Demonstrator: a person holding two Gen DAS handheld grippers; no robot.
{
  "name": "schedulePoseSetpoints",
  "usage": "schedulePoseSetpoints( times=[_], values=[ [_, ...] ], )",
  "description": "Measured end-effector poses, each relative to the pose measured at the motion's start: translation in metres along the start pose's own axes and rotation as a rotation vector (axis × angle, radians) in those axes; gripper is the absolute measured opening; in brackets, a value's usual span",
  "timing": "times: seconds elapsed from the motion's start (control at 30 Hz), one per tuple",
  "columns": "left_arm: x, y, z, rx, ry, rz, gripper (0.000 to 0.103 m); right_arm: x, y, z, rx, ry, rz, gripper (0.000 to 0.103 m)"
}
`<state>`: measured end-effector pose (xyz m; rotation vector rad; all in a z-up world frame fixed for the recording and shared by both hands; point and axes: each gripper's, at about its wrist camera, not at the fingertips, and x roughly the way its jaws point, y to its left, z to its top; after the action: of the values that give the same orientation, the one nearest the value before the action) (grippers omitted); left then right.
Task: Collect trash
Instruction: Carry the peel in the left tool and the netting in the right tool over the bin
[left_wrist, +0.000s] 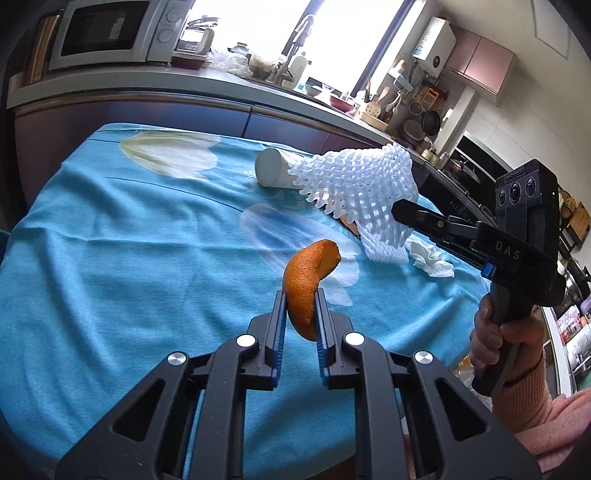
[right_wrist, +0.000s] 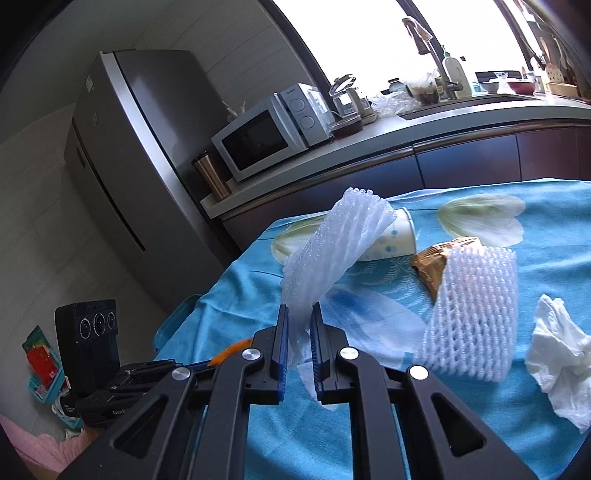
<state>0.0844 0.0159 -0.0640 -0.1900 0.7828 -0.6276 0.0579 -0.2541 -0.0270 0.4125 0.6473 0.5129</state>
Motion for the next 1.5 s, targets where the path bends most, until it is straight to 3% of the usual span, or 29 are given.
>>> schedulePoseSetpoints(
  times=[0.83, 1.1, 1.5],
  values=[
    [-0.169, 0.158, -0.025, -0.289, -0.243, 0.371, 0.015, 0.145, 0.152, 0.009, -0.268, 0.25, 0.319, 0.01],
    [-0.187, 0.204, -0.032, -0.364, -0.258, 0.479, 0.015, 0.192, 0.194, 0.001, -0.331, 0.334, 0.358, 0.01],
    [-0.184, 0.252, -0.041, -0.455, -0.232, 0.544, 0.015, 0.256, 0.224, -0.011, -0.343, 0.436, 0.34, 0.01]
  ],
)
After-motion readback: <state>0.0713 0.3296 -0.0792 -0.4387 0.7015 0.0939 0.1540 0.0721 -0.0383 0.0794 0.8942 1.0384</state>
